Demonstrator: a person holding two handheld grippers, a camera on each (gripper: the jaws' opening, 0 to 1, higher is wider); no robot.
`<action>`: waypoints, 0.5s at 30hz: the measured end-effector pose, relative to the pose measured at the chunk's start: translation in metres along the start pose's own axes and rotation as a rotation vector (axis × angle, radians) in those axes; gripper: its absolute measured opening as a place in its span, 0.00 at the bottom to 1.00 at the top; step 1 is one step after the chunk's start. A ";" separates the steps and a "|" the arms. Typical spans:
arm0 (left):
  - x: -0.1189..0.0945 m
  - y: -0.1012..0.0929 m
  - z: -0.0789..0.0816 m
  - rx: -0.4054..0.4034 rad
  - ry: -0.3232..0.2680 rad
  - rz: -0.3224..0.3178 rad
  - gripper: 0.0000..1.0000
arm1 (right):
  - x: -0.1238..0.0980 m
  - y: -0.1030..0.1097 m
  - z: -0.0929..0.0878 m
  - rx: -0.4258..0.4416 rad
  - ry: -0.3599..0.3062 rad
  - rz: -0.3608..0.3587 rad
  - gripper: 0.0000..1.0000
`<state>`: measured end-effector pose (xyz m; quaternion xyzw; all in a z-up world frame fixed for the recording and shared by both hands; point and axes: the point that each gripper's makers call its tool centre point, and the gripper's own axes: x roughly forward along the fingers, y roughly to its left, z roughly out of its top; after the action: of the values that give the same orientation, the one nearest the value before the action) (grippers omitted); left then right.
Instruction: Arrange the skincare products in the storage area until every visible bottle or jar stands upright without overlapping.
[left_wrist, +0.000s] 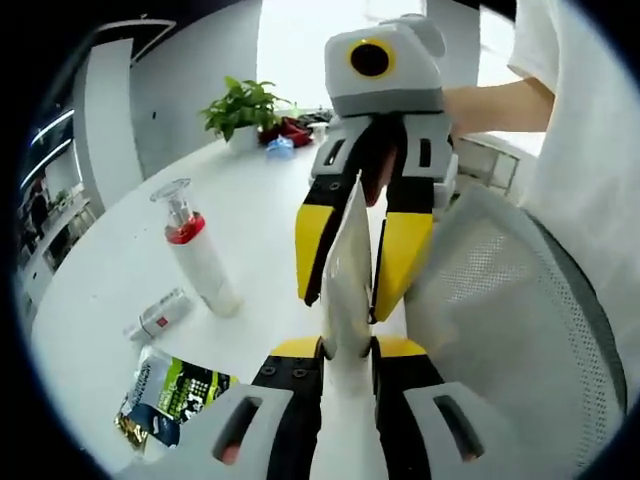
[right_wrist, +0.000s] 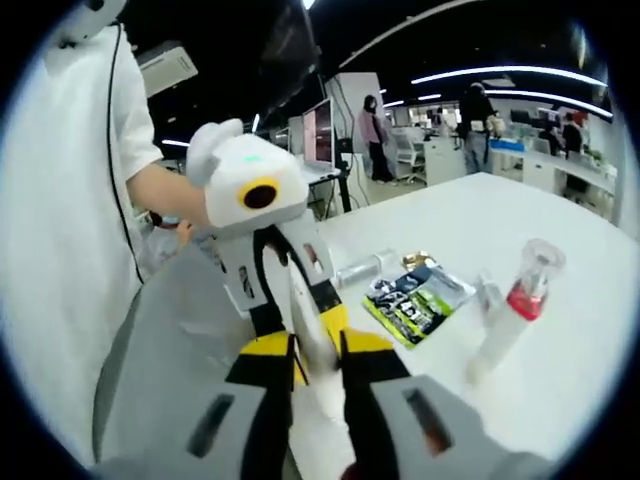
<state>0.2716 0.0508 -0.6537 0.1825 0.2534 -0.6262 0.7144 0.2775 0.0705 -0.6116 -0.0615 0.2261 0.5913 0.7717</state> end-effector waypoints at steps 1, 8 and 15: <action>0.000 0.001 0.000 0.002 -0.004 0.000 0.15 | 0.000 -0.001 0.000 0.008 -0.005 -0.006 0.18; 0.002 0.006 0.001 0.046 -0.011 0.000 0.15 | -0.003 -0.012 0.010 0.059 -0.069 -0.092 0.20; 0.004 0.018 0.003 0.054 -0.004 -0.008 0.16 | -0.024 -0.034 0.032 0.157 -0.242 -0.226 0.23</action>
<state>0.2899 0.0485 -0.6549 0.1997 0.2358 -0.6360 0.7072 0.3132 0.0507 -0.5792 0.0453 0.1687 0.4845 0.8572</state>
